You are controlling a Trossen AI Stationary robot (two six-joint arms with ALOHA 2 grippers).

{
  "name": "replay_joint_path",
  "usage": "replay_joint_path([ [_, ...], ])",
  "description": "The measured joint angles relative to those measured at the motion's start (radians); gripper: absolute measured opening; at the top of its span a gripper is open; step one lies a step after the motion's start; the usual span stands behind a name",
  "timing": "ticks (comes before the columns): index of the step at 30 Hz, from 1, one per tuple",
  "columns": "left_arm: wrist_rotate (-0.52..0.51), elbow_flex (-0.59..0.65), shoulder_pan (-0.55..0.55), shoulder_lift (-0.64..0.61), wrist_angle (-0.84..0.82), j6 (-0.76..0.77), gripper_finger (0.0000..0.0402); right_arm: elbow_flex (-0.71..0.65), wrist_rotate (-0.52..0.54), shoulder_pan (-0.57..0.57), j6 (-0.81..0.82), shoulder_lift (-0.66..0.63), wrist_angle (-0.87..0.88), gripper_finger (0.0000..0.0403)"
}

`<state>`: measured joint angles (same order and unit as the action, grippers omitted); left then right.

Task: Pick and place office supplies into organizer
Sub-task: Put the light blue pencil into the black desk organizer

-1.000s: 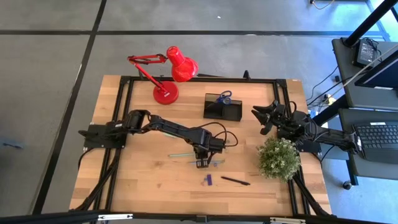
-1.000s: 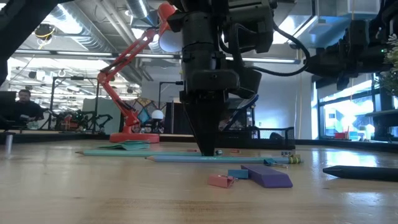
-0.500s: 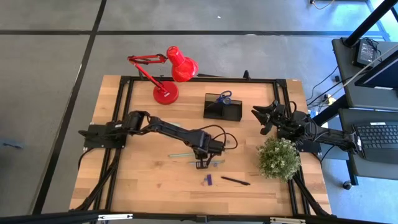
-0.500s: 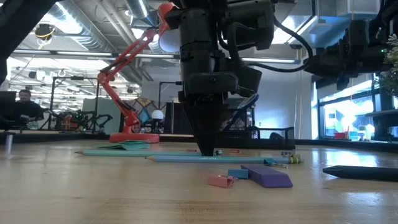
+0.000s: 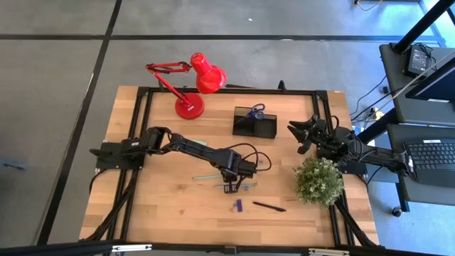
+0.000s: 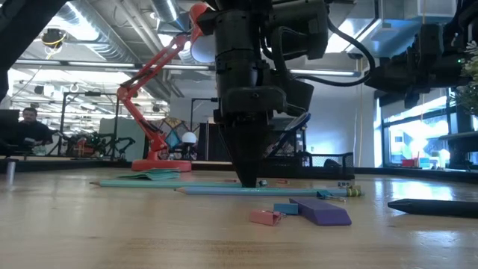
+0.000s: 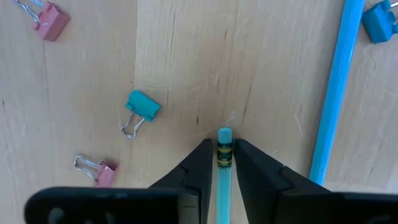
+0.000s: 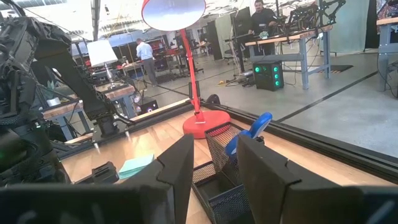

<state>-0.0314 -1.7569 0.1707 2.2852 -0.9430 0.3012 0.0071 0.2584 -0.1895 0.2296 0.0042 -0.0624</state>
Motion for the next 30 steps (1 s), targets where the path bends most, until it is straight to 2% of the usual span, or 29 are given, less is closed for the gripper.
replay_joint_path([
  [6, 0.011, 0.001, 0.000, 0.000, 0.003, -0.001, 0.0100, 0.000, 0.000, 0.000, 0.000, 0.000, 0.000, 0.0126],
  [10, 0.009, 0.001, 0.000, 0.000, 0.007, -0.001, 0.0107, 0.000, 0.000, 0.000, 0.000, 0.000, 0.000, 0.0126],
  [21, -0.002, 0.002, -0.001, 0.000, 0.022, -0.008, 0.0062, 0.000, 0.000, 0.000, -0.002, 0.000, 0.000, 0.0126],
  [30, -0.008, 0.002, 0.000, 0.000, 0.028, -0.040, 0.0043, 0.000, 0.000, 0.000, -0.002, 0.000, 0.000, 0.0126],
])
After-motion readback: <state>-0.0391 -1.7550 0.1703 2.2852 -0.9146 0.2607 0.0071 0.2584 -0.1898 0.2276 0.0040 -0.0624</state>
